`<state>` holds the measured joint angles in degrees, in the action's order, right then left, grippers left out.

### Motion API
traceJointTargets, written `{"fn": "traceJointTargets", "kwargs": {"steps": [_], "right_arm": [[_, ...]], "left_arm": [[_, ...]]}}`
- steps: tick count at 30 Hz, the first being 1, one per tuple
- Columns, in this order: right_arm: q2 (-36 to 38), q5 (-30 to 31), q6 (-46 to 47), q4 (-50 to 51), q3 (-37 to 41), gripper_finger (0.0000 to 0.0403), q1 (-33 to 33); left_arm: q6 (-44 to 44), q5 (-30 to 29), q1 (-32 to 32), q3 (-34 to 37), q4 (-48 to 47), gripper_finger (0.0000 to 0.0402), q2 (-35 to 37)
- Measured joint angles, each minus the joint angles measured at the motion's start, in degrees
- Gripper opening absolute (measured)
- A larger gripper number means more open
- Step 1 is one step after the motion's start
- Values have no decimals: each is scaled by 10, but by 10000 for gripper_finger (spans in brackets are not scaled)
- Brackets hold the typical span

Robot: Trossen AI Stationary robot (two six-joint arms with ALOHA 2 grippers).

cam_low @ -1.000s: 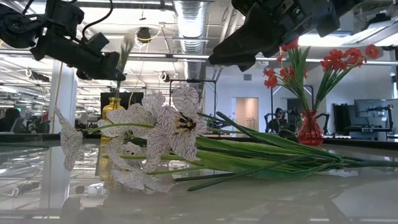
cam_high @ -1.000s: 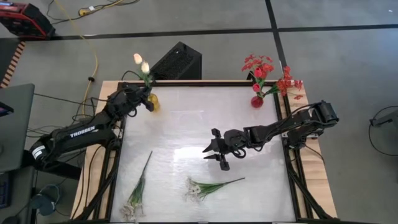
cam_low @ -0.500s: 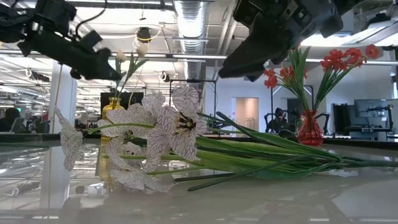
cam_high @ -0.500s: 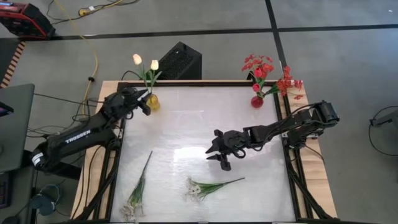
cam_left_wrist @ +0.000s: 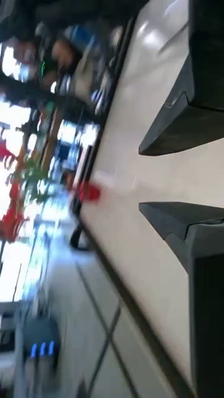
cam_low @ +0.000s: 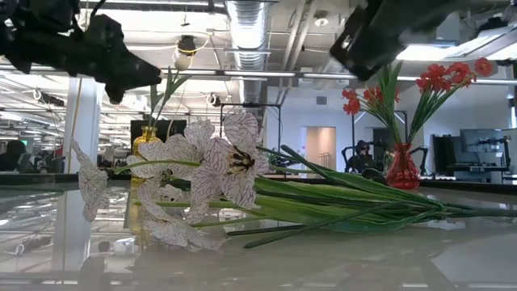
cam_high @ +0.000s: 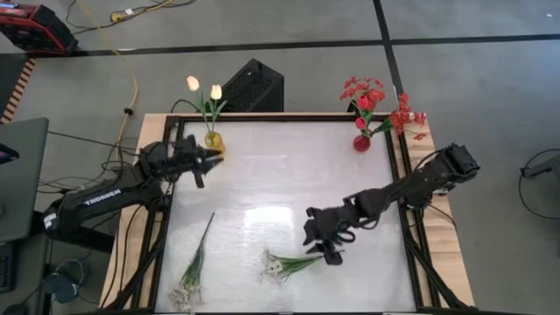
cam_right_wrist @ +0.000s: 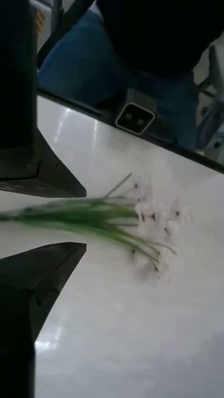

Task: Sort flowers into vase by color
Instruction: Put the right white flowers in the yellow vase

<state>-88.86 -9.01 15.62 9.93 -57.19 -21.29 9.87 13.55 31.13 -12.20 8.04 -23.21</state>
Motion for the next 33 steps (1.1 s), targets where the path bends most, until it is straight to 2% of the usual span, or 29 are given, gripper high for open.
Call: {"fn": "traceJointTargets", "kwargs": {"steps": [9, 17, 22, 30, 33], "right_arm": [[-15, 78, 79, 57, -29, 152, -70], [-62, 92, 72, 82, -29, 152, -79], [-106, 92, 65, 84, -29, 152, -78], [-179, 74, 58, 86, -31, 151, -84], [-199, 76, 40, 102, -33, 134, -92]], "left_arm": [[5, -8, -177, 83, 170, 119, 0], [-51, -84, -299, 91, 184, 119, -8], [-75, -141, -333, 91, 183, 119, -27], [-87, -144, -338, 91, 187, 119, -46], [-87, -145, -338, 92, 189, 119, -48]]}}
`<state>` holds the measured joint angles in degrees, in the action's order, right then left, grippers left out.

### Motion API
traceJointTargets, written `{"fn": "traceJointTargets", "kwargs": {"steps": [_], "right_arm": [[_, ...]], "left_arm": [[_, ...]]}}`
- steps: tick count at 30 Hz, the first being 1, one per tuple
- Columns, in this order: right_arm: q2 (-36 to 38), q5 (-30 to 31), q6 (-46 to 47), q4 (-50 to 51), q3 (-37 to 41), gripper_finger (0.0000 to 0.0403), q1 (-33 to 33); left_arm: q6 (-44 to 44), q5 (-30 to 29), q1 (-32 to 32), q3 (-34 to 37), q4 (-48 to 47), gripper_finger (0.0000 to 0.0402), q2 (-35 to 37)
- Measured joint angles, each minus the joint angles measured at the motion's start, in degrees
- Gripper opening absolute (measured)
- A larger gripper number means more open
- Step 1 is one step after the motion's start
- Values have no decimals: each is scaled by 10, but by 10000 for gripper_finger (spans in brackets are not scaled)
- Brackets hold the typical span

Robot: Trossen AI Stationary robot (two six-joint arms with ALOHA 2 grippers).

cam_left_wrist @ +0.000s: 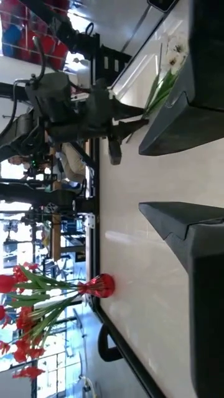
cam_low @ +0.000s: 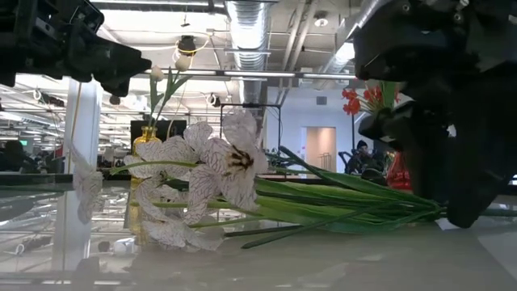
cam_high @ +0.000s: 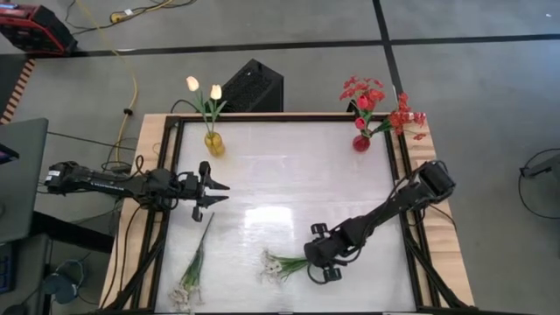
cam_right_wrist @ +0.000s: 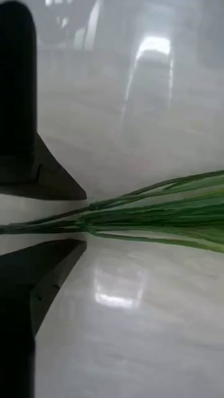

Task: Sort flowers into vase by color
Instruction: Put the right white flowers in the yellow vase

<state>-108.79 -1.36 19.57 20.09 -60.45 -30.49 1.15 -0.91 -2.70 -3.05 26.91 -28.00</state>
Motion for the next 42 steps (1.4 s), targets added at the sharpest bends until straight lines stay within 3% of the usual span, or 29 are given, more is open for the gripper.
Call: {"fn": "traceJointTargets", "kwargs": {"steps": [7, 12, 15, 20, 24, 28, 33, 42], "right_arm": [[23, 2, 28, 9, 3, 21, 7], [77, -5, 26, -12, 9, 35, 31], [114, 9, -42, -84, 5, 26, 47], [126, 23, -213, -291, 6, 20, 86], [122, 25, -283, -465, 5, 22, 131], [87, 25, -279, -615, 5, 27, 182], [39, 15, -224, -769, 5, 22, 237], [-3, -2, -166, -828, 2, 23, 272]], "left_arm": [[0, 0, 0, 0, 2, 119, -1], [0, 0, 0, 0, 19, 119, -1], [6, 3, 0, 0, 42, 119, -6], [16, 8, 0, 0, 85, 119, -37], [38, 38, 0, 0, 147, 119, -88], [47, 81, -9, 0, 262, 119, -157], [42, 67, -31, -12, 342, 119, -246], [6, -5, -33, -90, 347, 119, -365]]}}
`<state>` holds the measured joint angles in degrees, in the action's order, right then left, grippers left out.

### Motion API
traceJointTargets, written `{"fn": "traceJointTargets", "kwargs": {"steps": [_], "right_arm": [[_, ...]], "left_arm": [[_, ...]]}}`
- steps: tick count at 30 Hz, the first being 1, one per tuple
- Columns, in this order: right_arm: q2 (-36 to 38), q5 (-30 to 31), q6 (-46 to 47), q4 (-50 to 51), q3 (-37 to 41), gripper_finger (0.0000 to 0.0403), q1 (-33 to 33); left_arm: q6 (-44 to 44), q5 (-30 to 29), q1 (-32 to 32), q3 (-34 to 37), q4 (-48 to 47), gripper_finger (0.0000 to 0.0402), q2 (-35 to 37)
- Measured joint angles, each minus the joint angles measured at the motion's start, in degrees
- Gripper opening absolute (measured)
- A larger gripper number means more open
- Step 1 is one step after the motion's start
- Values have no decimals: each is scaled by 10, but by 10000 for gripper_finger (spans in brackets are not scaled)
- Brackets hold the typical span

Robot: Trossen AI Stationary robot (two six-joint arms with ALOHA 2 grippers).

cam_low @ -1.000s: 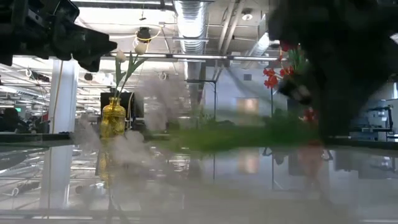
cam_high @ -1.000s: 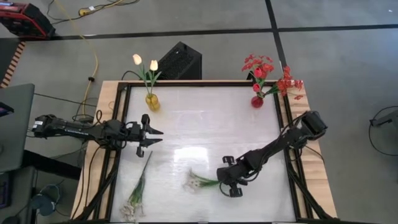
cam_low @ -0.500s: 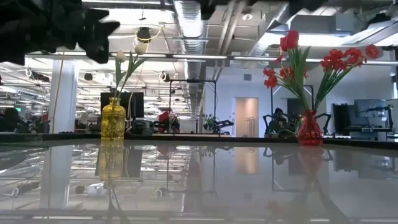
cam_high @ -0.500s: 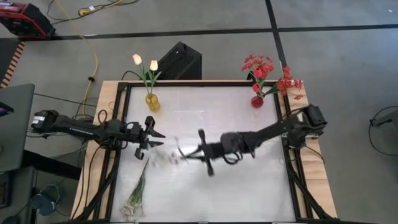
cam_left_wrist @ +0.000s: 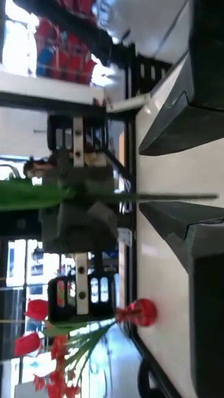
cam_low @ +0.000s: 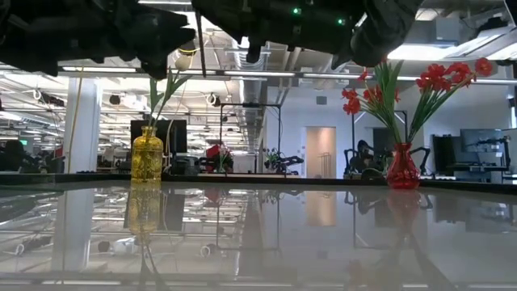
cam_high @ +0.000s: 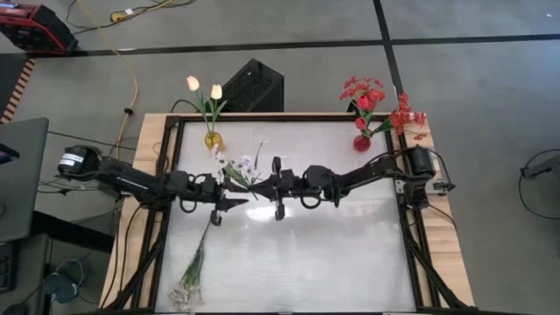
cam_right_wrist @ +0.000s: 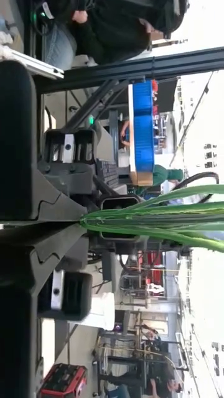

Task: Sort flowers into vase by color
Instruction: Put the right white flowers in the yellow vase

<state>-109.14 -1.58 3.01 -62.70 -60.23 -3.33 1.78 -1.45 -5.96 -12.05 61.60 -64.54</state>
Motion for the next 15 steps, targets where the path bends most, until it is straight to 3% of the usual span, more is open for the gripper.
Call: {"fn": "traceJointTargets", "kwargs": {"steps": [6, 15], "right_arm": [[0, -1, -3, 0, 0, 23, -5], [0, 0, -4, 1, 0, 24, -7]], "left_arm": [[-12, -40, 1, -26, -1, 119, -35], [-5, -7, 1, -36, -1, 119, -37]]}}
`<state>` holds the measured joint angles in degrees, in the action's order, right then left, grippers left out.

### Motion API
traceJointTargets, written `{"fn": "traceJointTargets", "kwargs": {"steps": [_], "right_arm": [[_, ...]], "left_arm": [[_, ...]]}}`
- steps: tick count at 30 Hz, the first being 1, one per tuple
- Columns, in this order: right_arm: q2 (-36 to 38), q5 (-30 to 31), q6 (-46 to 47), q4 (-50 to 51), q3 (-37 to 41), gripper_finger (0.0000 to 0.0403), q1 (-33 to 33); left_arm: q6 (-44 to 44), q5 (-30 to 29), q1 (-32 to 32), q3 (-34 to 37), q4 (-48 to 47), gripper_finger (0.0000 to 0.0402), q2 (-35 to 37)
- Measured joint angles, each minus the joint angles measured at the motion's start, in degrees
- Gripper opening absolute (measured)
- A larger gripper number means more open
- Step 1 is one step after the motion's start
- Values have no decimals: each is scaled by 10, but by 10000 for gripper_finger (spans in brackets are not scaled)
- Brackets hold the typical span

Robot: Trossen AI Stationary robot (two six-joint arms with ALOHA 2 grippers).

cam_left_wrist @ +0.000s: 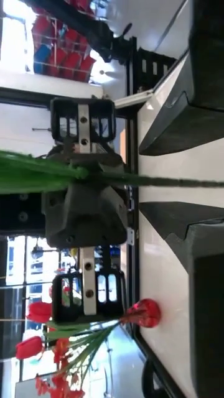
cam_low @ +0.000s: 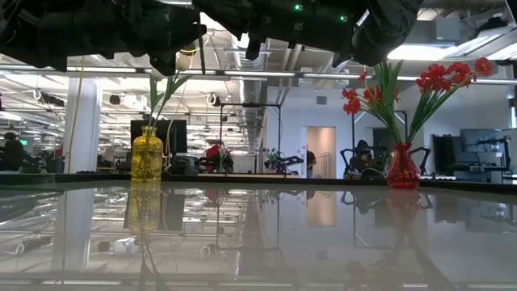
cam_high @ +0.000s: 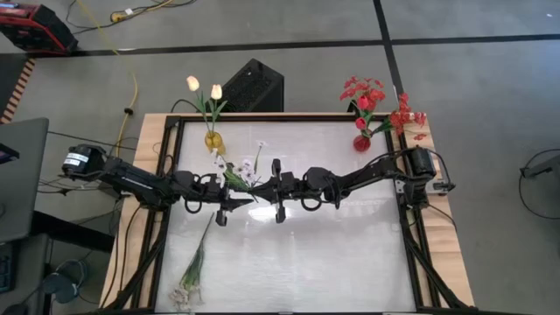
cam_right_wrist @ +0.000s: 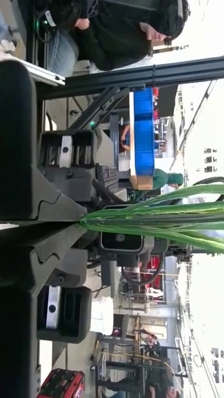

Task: Sort flowers into vase by color
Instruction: Put the right white flowers in the yellow vase

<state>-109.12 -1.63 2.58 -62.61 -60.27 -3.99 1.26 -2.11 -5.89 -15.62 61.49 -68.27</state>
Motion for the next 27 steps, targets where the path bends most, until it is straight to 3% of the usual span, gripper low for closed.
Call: {"fn": "traceJointTargets", "kwargs": {"steps": [8, 13, 15, 22, 27], "right_arm": [[1, 0, -1, -2, 0, 24, 0], [1, 1, -2, 0, 0, 34, 0], [1, 2, -1, 0, 0, 45, 0], [13, 2, -39, 29, 0, 108, 0], [44, 2, -45, 126, -1, 166, 5]], "left_arm": [[9, 1, 0, -33, -29, 107, 0], [10, -13, 0, -36, -49, 34, 0], [11, -17, 0, -36, -50, 11, 0], [15, -20, 0, -36, -53, 3, 6], [-13, -66, 0, -36, -112, 2, 49]]}}
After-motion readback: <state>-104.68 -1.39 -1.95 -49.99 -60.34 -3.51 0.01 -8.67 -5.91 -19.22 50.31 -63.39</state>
